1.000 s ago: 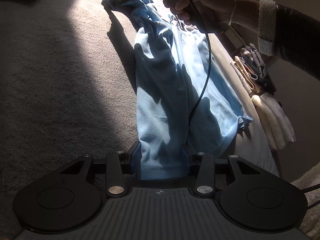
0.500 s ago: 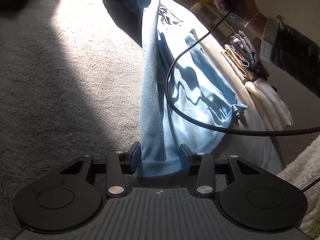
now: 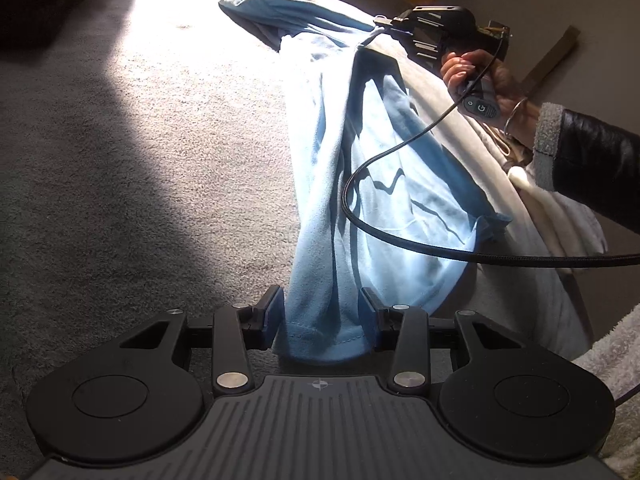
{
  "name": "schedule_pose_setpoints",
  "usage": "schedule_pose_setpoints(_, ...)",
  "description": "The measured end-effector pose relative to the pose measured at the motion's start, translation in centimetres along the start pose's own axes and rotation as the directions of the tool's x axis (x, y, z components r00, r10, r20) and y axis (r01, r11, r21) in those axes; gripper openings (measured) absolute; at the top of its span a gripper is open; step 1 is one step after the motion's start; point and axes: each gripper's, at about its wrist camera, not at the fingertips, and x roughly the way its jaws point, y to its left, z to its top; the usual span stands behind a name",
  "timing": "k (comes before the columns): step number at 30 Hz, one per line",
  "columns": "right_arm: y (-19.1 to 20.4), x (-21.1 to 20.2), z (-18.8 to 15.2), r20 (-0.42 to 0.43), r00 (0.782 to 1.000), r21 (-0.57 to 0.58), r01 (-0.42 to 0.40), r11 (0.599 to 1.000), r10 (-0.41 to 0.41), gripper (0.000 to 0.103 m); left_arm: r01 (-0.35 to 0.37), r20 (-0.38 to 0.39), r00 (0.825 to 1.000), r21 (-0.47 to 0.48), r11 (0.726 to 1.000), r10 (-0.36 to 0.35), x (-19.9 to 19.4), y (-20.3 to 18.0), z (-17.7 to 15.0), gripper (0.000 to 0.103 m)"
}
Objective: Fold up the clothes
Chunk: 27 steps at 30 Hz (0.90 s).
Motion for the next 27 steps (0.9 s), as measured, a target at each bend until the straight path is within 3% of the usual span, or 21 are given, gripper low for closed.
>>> schedule_pose_setpoints(5,2.7,0.0,0.2,-0.003,0.998,-0.056,-0.058,0.997,0.058,0.005,0.053,0.019,0.998,-0.019,0.998,-0.052,0.2,0.2,0.1,0.039)
schedule_pose_setpoints(8,4.8,1.1,0.0,-0.04,0.997,-0.105,-0.071,0.992,0.067,0.005,0.045,0.041,0.998,-0.041,0.998,-0.043,0.3,0.5,-0.3,0.02)
schedule_pose_setpoints(9,5.7,1.6,-0.1,-0.055,0.996,-0.119,-0.08,0.99,0.074,0.005,0.045,0.053,0.998,-0.056,0.997,-0.042,0.1,0.6,-0.4,0.008)
schedule_pose_setpoints(12,9.1,4.0,-1.0,-0.108,0.987,-0.158,-0.138,0.978,0.122,0.005,0.042,0.103,0.994,-0.1,0.994,-0.032,-0.5,0.7,-0.9,0.003)
schedule_pose_setpoints(15,13.8,7.3,-2.5,-0.183,0.964,-0.211,-0.229,0.95,0.192,0.005,0.027,0.156,0.988,-0.145,0.989,-0.004,-1.9,0.9,-1.7,0.003)
schedule_pose_setpoints(18,18.7,10.9,-5.3,-0.263,0.929,-0.272,-0.331,0.903,0.262,0.005,0.021,0.197,0.98,-0.209,0.978,0.021,-3.1,1.5,-2.5,0.003)
schedule_pose_setpoints(20,20.9,13.1,-8.2,-0.311,0.915,-0.333,-0.357,0.873,0.256,0.006,0.009,0.194,0.98,-0.252,0.968,0.042,-3.3,2.3,-2.9,0.003)
schedule_pose_setpoints(21,21.7,14.2,-9.8,-0.331,0.919,-0.387,-0.339,0.858,0.214,0.008,0.001,0.189,0.98,-0.273,0.962,0.052,-3.3,2.7,-3.0,0.003)
schedule_pose_setpoints(23,21.1,13.7,-9.8,-0.337,0.924,-0.395,-0.313,0.864,0.181,0.03,-0.008,0.175,0.982,-0.314,0.949,0.066,-3.0,3.5,-3.3,0.003)
schedule_pose_setpoints(24,20.7,13.3,-9.6,-0.339,0.926,-0.393,-0.301,0.869,0.168,0.053,-0.008,0.163,0.984,-0.334,0.942,0.066,-2.7,3.8,-3.5,0.003)
schedule_pose_setpoints(27,19.5,12.1,-9.0,-0.344,0.93,-0.39,-0.265,0.882,0.128,0.053,-0.009,0.143,0.988,-0.345,0.939,0.063,-2.2,4.0,-3.6,0.004)
